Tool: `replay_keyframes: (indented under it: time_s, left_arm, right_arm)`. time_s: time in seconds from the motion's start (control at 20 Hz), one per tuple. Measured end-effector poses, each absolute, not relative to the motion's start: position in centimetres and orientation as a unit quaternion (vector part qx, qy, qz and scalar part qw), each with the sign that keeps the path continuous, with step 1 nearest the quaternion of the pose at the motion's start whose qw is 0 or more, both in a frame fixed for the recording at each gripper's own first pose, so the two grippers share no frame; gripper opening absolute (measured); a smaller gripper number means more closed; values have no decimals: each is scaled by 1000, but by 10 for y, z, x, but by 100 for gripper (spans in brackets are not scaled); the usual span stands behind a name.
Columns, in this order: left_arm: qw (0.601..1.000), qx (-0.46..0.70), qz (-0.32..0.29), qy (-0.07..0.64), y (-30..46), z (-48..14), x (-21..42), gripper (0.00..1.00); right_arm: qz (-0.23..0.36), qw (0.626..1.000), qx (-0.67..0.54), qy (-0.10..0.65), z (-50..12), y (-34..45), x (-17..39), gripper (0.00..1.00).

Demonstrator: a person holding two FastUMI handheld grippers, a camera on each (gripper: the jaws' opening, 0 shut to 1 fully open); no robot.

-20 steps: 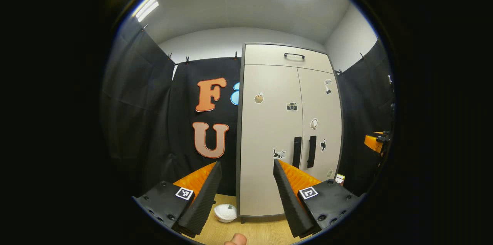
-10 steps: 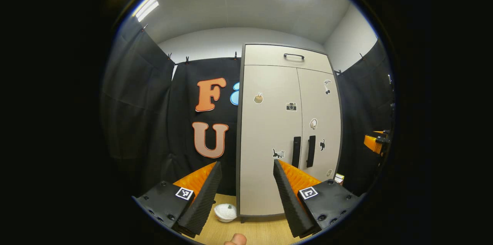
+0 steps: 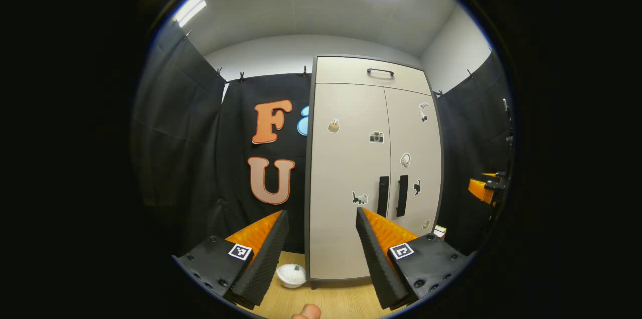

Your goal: Open the right door of the double-door shoe cabinet with the right hand, and open the left door with the left hand.

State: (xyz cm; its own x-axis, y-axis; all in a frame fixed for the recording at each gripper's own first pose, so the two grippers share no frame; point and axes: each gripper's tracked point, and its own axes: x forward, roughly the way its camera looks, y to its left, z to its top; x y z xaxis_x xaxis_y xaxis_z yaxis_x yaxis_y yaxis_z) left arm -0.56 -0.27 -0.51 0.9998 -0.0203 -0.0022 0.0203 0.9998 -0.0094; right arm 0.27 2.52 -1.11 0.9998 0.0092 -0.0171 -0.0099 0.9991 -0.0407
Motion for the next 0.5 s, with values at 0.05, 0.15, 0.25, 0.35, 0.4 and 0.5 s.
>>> replay_keyframes:
  time_s: [0.05, 0.15, 0.25, 0.35, 0.4, 0.5]
  left_arm:
    - [1000, -5, -10, 1, -2, -6, -6, 81]
    - [1000, -4, -12, 4, -1, -9, -6, 81]
    - [1000, -4, -16, 3, 1, -10, -6, 81]
    - [1000, -7, -10, 3, 8, -12, -6, 81]
    - [1000, -9, -9, 4, 11, -13, -5, 81]
    - [1000, -5, -2, 4, 18, -16, -3, 81]
  right_arm:
    - [7, 1000, -21, 10, -13, 30, 5, 92]
    - [14, 999, -23, 17, -19, 42, 10, 92]
    - [30, 999, -22, 24, -25, 58, 15, 92]
    - [38, 999, -23, 26, -29, 73, 22, 92]
    - [37, 999, -25, 26, -31, 78, 27, 92]
    - [38, 998, -31, 32, -37, 91, 38, 92]
